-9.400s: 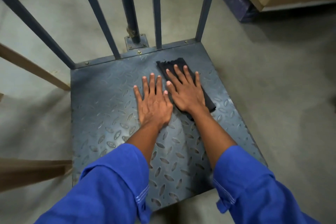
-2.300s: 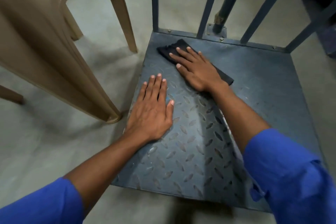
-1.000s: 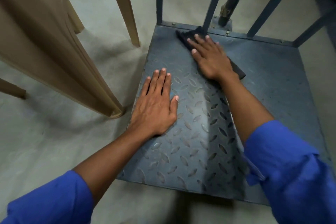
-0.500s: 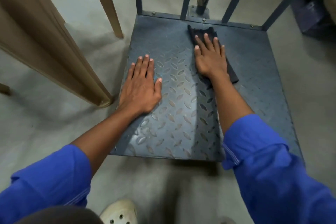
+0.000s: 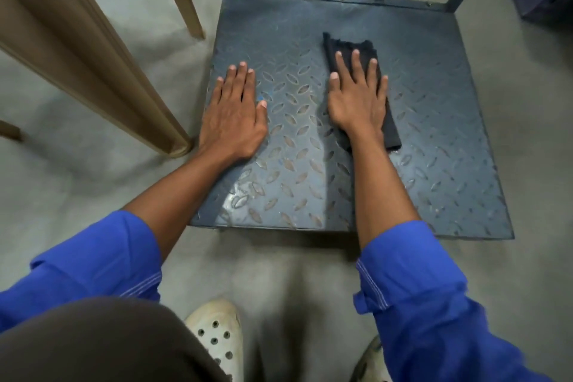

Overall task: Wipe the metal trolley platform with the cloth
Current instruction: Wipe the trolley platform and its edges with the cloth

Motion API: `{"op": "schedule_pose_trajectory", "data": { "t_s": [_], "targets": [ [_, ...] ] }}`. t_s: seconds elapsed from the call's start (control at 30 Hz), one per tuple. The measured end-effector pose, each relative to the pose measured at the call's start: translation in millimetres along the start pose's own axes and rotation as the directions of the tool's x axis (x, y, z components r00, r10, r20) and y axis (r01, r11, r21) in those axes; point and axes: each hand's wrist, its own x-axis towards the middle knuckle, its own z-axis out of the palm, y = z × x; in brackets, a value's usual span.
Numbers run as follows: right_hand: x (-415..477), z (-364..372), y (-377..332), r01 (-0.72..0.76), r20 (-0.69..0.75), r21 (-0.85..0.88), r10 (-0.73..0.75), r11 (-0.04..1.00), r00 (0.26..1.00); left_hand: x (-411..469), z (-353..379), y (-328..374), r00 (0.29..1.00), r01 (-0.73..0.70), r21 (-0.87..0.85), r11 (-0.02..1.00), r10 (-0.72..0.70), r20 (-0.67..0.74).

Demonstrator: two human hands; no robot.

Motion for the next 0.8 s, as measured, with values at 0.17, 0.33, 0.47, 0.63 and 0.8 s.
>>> {"op": "schedule_pose_trajectory", "data": {
  "t_s": [0.17, 0.33, 0.47, 0.63, 0.8],
  "targets": [
    [-67, 15, -30, 0.151, -0.013, 0.029, -0.150, 0.988, 0.989, 3, -5, -8, 1.000, -0.008, -0.057, 0.998, 0.009, 0.012],
    [-106, 10, 19, -0.050, -0.059, -0.002, 0.049, 0.999, 0.997, -3, -4, -3, 1.000, -0.016, 0.007, 1.000, 0.016, 0.023],
    [-57, 12, 4, -0.112, -0.059, 0.014, 0.112, 0.994, 0.992, -2, -4, -3, 1.000, -0.010, 0.000, 1.000, 0.010, 0.020],
    [-110, 26, -39, 0.060, -0.070, 0.021, -0.058, 0.998, 0.996, -2, -7, -3, 1.000, -0.014, 0.006, 1.000, 0.014, 0.024],
    [-141, 19, 3, -0.079, -0.086, -0.004, 0.078, 0.997, 0.993, -15, -8, -7, 0.999, -0.023, 0.020, 1.000, 0.023, 0.041]
  ]
}}
